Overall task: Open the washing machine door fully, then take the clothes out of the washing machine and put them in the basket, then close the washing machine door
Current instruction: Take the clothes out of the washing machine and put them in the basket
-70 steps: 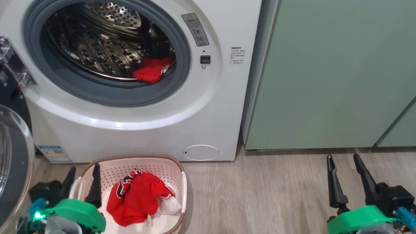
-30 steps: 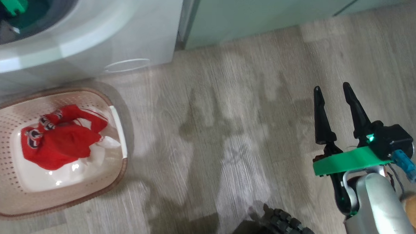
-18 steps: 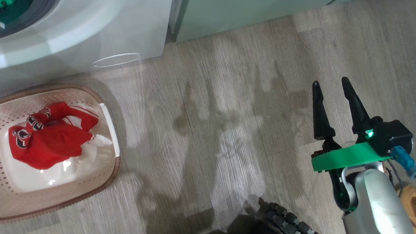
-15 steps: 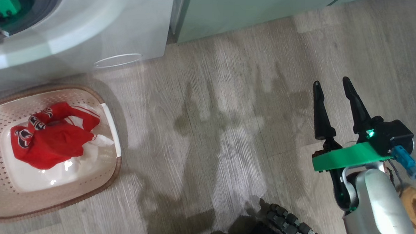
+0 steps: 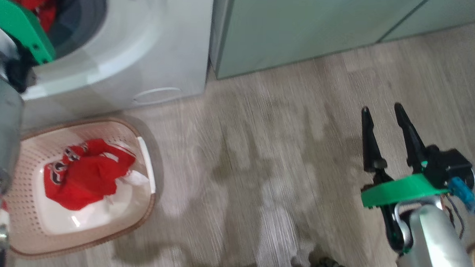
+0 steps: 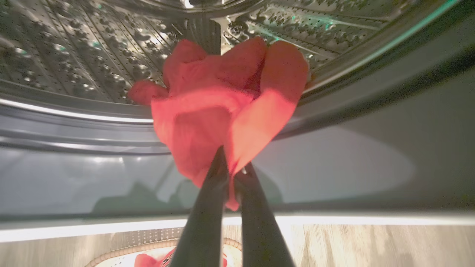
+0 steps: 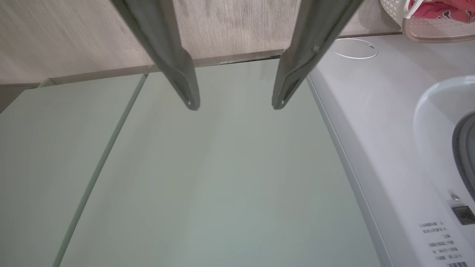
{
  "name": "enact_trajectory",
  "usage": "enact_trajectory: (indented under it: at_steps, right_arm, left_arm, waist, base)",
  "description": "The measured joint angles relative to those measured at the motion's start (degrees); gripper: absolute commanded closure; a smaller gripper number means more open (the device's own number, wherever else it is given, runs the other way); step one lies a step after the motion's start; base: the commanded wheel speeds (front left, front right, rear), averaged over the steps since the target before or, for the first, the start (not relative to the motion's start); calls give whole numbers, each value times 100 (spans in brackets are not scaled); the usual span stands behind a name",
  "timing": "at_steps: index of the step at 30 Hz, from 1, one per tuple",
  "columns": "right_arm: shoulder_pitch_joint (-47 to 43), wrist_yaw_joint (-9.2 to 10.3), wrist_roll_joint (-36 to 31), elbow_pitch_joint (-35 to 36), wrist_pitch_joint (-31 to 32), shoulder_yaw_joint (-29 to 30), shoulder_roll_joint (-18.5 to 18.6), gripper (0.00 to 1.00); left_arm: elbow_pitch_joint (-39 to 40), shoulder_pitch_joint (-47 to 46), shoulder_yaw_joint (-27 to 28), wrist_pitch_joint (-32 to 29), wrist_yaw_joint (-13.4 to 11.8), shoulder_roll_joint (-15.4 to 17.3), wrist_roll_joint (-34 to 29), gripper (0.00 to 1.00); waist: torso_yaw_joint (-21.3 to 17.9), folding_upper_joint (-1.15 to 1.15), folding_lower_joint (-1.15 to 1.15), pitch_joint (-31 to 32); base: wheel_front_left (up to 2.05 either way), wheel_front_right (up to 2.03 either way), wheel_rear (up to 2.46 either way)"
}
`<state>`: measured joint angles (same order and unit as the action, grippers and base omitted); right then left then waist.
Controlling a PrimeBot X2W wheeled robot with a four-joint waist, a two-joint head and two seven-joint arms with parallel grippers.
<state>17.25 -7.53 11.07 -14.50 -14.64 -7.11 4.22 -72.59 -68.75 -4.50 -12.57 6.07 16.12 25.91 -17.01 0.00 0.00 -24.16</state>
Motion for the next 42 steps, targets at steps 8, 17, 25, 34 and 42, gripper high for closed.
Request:
enact_trajectory:
  at_steps: [8, 17, 25, 34, 42]
  right_arm:
    - [-578, 0, 1, -74, 0, 103, 135, 0]
    - [-948, 0, 5, -136, 0, 100, 171, 0]
    - [-1168, 0, 10, -174, 0, 98, 208, 0]
    - [-1162, 0, 11, -155, 0, 71, 209, 0]
    - [-1027, 0, 11, -98, 0, 49, 269, 0]
  left_arm:
    - [-13, 961, -260, 1001, 68, -559, -4, 100]
    - [-34, 2163, -648, 1736, 107, -827, -22, 100]
    - [-44, 3123, -1040, 1786, 133, -961, -25, 100]
    - [-3, 3991, -1300, 1562, 147, -1057, 354, 100]
    - [-40, 3882, -1263, 1352, 148, -933, 624, 100]
  waist:
    - [308, 0, 0, 752]
    - [861, 0, 0, 1552]
    - [1394, 0, 0, 1990]
    - [1468, 0, 0, 1959]
    - [1252, 0, 0, 1511]
  base:
    - [0, 0, 0]
    - [0, 0, 0]
    - [0, 0, 0]
    - [0, 0, 0]
    - [0, 0, 0]
